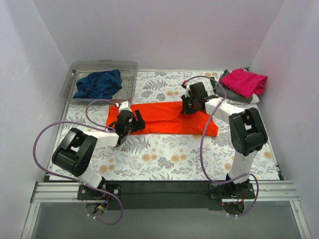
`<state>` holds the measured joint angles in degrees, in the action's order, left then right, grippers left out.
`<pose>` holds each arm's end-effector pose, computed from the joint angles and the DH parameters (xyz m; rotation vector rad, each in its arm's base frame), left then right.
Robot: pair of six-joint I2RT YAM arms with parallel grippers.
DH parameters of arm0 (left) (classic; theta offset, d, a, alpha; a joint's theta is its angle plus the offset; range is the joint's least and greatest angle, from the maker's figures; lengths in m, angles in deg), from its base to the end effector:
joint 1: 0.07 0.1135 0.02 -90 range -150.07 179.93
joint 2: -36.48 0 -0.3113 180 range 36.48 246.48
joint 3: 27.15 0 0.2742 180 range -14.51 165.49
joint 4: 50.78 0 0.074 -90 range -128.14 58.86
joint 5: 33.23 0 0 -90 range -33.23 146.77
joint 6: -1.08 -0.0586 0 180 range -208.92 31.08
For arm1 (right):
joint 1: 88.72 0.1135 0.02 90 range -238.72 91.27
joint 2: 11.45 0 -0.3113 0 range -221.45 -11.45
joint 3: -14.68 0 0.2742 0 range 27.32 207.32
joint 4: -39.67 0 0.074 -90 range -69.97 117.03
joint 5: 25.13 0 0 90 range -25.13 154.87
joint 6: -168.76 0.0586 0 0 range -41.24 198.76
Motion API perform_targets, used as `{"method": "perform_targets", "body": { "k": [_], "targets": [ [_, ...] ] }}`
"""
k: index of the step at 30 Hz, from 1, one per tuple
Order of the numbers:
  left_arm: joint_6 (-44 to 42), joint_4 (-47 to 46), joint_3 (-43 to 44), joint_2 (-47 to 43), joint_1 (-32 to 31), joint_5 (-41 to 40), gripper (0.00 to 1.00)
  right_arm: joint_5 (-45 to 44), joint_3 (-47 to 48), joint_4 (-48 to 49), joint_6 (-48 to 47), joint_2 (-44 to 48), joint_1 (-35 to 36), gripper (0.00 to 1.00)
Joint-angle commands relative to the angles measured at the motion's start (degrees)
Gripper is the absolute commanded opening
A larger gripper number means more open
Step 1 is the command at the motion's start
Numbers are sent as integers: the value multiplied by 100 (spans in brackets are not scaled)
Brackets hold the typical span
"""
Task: Fold and stack the t-shirts
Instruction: Fold the tshirt
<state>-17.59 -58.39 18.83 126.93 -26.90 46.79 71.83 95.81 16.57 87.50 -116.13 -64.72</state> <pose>0.2933 -0.1369 0.1537 -0.9669 2.0973 -0.7399 0.4000 0.1858 0.2090 -0.3788 2.3877 0.4117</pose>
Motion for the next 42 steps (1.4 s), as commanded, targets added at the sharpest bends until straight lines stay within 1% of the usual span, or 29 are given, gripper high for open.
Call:
{"method": "perform_targets", "body": {
  "k": [1,5,8,10,11,12,14,15,17,18,20,21,22,26,29,30,32,33,35,36,37,39,40,42],
  "targets": [
    [-40,170,-117,69,-15,-22,65,174,638,79,-135,-385,-2,1],
    [-40,197,-135,86,-15,-22,65,200,1384,-149,-231,-833,7,1],
    [-49,223,-118,121,-15,-22,65,191,1737,-377,-319,-1150,7,1],
    [-49,250,-109,148,-15,-22,65,192,2045,-509,-346,-1352,7,6],
    [-58,250,-100,165,-15,-22,65,209,2124,-545,-389,-1396,-1,9],
    [-58,267,-91,174,-15,-22,65,227,2247,-597,-416,-1475,7,15],
    [-58,285,-82,183,-15,-30,65,227,2335,-624,-469,-1511,7,23],
    [-67,285,-74,200,-15,-22,65,227,2362,-641,-486,-1520,16,29],
    [-67,294,-65,227,-15,-22,65,201,2406,-659,-513,-1494,16,35],
    [-58,294,-73,236,-15,-22,65,183,2406,-659,-522,-1450,16,41],
    [-58,302,-91,245,-15,-48,65,165,2380,-668,-548,-1371,16,47],
    [-58,311,-91,245,-15,-66,65,104,2354,-668,-548,-1257,16,53],
    [-58,329,-109,236,-15,-92,65,78,2310,-668,-557,-1195,16,55],
    [-67,416,-135,183,-15,-250,65,-203,1889,-659,-487,-599,16,57],
    [-67,478,-161,122,-15,-320,65,-625,1230,-659,-320,122,-1,58],
    [-67,522,-170,87,-15,-338,65,-939,802,-659,-293,498,-2,59],
    [-58,557,-196,8,-15,-382,65,-1170,334,-659,-145,869,-54,60],
    [-67,609,-197,-28,-15,-391,66,-1188,-95,-668,-91,1219,-185,61],
    [-58,662,-179,-98,-15,-400,66,-1171,-554,-677,14,1563,-344,62],
    [-40,724,-170,-185,-15,-400,67,-1188,-756,-694,49,1913,-484,62],
    [-40,750,-162,-238,-15,-391,67,-1188,-1158,-694,50,2091,-537,62],
    [-40,838,-144,-397,-15,-356,67,-1250,-1512,-703,76,2547,-695,64],
    [-49,891,-109,-449,-15,-373,68,-1232,-1775,-721,85,2671,-757,65],
    [-58,1014,-82,-616,-15,-382,68,-1110,-2014,-721,85,2961,-958,66]
  ]
}}
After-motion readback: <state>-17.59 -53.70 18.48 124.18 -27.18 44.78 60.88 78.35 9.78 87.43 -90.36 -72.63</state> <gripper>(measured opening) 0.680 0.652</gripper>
